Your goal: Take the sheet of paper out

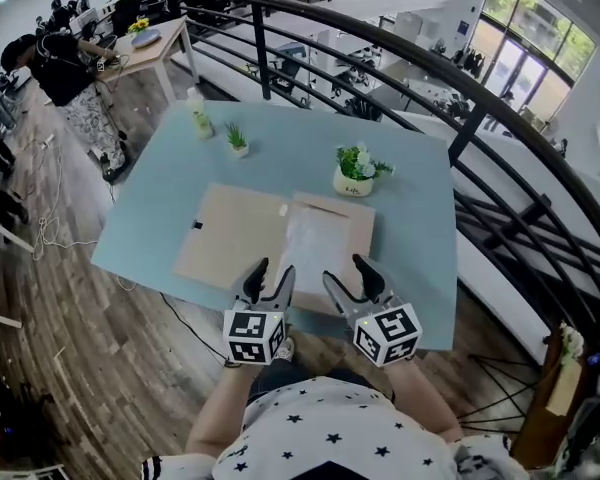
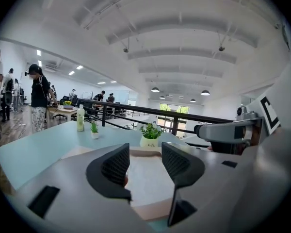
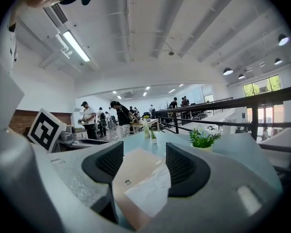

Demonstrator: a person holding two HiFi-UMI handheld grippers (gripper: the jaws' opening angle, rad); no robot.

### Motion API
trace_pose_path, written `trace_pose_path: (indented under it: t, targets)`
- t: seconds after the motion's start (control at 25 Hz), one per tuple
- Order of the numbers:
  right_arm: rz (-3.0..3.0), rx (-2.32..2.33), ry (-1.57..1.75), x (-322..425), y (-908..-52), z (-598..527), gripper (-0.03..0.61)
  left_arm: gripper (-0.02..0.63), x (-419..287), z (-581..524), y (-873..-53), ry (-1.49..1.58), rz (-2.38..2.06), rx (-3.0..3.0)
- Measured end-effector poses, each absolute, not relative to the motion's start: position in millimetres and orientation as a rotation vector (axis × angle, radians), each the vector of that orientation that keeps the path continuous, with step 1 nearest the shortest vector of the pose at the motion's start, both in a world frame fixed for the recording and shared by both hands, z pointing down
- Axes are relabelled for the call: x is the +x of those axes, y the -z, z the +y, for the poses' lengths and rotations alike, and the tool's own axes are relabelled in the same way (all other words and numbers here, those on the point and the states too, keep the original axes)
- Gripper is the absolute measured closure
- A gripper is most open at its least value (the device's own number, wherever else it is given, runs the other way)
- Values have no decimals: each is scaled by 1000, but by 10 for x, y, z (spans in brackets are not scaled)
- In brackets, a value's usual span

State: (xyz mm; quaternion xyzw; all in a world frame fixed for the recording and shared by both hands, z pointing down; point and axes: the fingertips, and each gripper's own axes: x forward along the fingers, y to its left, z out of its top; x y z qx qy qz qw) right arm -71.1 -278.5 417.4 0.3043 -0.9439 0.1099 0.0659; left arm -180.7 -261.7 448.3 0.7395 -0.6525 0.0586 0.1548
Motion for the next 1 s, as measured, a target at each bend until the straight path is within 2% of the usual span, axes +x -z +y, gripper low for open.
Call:
trace_pose_path:
  t: [1.0]
  targets:
    - [-2676, 1267, -437, -1107, -4700, -3384, 319, 417, -2265, -3537, -5519, -401, -1496, 2210]
